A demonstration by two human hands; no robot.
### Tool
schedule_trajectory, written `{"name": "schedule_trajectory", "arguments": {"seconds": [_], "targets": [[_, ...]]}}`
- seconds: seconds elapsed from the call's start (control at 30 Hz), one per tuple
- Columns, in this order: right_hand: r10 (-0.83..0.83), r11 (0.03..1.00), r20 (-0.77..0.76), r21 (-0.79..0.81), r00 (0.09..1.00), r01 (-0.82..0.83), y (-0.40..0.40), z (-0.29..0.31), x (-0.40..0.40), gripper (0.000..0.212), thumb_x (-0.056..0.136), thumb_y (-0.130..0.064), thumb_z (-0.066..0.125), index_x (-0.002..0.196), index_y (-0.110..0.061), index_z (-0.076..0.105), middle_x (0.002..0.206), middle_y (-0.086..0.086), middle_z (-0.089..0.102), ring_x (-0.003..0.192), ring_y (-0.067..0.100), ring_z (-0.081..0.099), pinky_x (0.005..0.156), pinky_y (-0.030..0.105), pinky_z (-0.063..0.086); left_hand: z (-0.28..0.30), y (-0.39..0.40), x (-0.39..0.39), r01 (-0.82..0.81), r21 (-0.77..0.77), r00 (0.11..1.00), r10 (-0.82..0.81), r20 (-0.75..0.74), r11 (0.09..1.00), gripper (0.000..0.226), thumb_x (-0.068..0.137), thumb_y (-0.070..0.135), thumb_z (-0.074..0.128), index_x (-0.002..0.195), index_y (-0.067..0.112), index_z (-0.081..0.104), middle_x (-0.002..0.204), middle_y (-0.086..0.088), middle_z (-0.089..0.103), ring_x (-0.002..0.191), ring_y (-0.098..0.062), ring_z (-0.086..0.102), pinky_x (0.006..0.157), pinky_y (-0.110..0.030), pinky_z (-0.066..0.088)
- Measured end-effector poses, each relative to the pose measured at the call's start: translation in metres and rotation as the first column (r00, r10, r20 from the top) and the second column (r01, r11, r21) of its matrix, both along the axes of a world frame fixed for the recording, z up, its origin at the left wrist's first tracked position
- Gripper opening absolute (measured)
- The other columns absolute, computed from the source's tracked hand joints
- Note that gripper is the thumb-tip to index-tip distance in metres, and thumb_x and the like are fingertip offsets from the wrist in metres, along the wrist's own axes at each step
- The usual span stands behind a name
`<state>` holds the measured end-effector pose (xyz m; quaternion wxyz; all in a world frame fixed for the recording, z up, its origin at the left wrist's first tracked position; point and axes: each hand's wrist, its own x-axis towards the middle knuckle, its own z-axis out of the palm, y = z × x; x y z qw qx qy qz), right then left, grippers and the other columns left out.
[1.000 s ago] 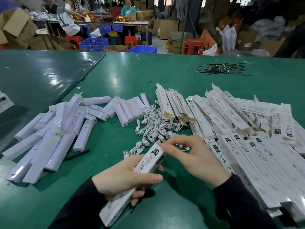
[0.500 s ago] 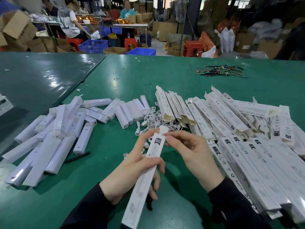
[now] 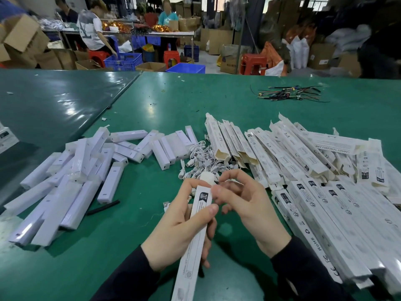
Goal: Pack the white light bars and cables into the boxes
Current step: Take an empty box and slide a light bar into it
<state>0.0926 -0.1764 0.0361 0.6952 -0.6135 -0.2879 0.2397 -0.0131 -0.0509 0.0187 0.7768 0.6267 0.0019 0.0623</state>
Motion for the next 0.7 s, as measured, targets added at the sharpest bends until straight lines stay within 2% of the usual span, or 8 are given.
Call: {"name": "schedule_trajectory", "arguments": {"seconds": [0.07, 0.17, 0.27, 0.37, 0.47, 0.57, 0.7], "targets": [[-0.058, 0.998, -0.082, -0.009, 0.995, 0.057, 0.0007, 0.0007, 0.0007, 0.023, 0.078, -0.031, 0.073, 0.094, -0.014, 0.067, 0.076, 0.001, 0.072, 0.063, 0.013, 0.064, 0.058, 0.024, 0.051, -0.0003, -0.0008, 0.0000, 0.011, 0.013, 1.000, -0.010, -0.001, 1.000, 0.028, 0.091, 0.029, 0.061, 0.107, 0.024, 0.039, 0.063, -0.016, 0.053, 0.039, -0.022, 0.051, 0.044, -0.040, 0.054], [-0.064, 0.996, -0.145, -0.066, 0.987, 0.055, 0.0012, 0.0017, 0.0011, 0.043, 0.074, -0.047, 0.065, 0.093, -0.010, 0.075, 0.087, 0.016, 0.072, 0.070, 0.017, 0.065, 0.063, 0.027, 0.053, -0.0018, -0.0029, -0.0004, 0.049, 0.009, 0.999, -0.049, -0.009, 0.999, 0.025, 0.090, 0.031, 0.061, 0.104, 0.025, 0.041, 0.064, -0.019, 0.054, 0.038, -0.022, 0.051, 0.043, -0.039, 0.053], [-0.051, 0.995, -0.168, -0.089, 0.984, 0.036, 0.0015, 0.0021, -0.0010, 0.041, 0.079, -0.047, 0.064, 0.085, -0.008, 0.077, 0.093, 0.023, 0.072, 0.078, 0.023, 0.066, 0.072, 0.034, 0.054, -0.0032, -0.0027, -0.0002, 0.052, 0.030, 0.999, -0.052, -0.016, 0.998, 0.018, 0.094, 0.030, 0.059, 0.103, 0.028, 0.043, 0.066, -0.018, 0.057, 0.039, -0.023, 0.055, 0.042, -0.036, 0.052], [-0.057, 0.996, -0.111, -0.079, 0.992, 0.049, 0.0002, 0.0031, -0.0025, 0.031, 0.080, -0.044, 0.066, 0.086, -0.017, 0.080, 0.090, 0.010, 0.076, 0.085, 0.024, 0.070, 0.078, 0.039, 0.054, -0.0035, -0.0021, -0.0001, 0.036, 0.054, 0.999, -0.034, -0.028, 0.998, 0.027, 0.091, 0.039, 0.058, 0.110, 0.032, 0.041, 0.070, -0.016, 0.062, 0.044, -0.028, 0.061, 0.042, -0.031, 0.051], [-0.041, 0.995, -0.097, -0.092, 0.994, 0.032, 0.0003, 0.0040, -0.0035, 0.019, 0.086, -0.034, 0.066, 0.094, -0.026, 0.080, 0.095, 0.003, 0.077, 0.096, 0.029, 0.070, 0.083, 0.046, 0.052, -0.0039, -0.0027, -0.0009, 0.031, 0.064, 0.999, -0.028, -0.043, 0.997, 0.035, 0.088, 0.044, 0.058, 0.115, 0.037, 0.036, 0.072, -0.018, 0.065, 0.048, -0.033, 0.064, 0.044, -0.033, 0.053], [-0.031, 0.996, -0.118, -0.090, 0.993, 0.020, 0.0010, 0.0054, -0.0049, 0.020, 0.084, -0.037, 0.066, 0.094, -0.026, 0.080, 0.092, 0.005, 0.077, 0.082, 0.024, 0.070, 0.077, 0.041, 0.051, -0.0040, -0.0032, -0.0016, 0.039, 0.069, 0.998, -0.035, -0.055, 0.997, 0.035, 0.089, 0.044, 0.058, 0.115, 0.042, 0.034, 0.074, -0.018, 0.066, 0.051, -0.035, 0.066, 0.045, -0.037, 0.055], [-0.054, 0.996, -0.164, -0.078, 0.985, 0.041, 0.0010, 0.0058, -0.0033, 0.035, 0.074, -0.048, 0.068, 0.088, -0.018, 0.080, 0.088, 0.010, 0.076, 0.070, 0.016, 0.064, 0.068, 0.031, 0.051, -0.0031, -0.0046, -0.0018, 0.049, 0.068, 0.997, -0.045, -0.064, 0.996, 0.037, 0.090, 0.041, 0.058, 0.117, 0.048, 0.033, 0.075, -0.018, 0.067, 0.054, -0.037, 0.067, 0.047, -0.040, 0.057]]}}
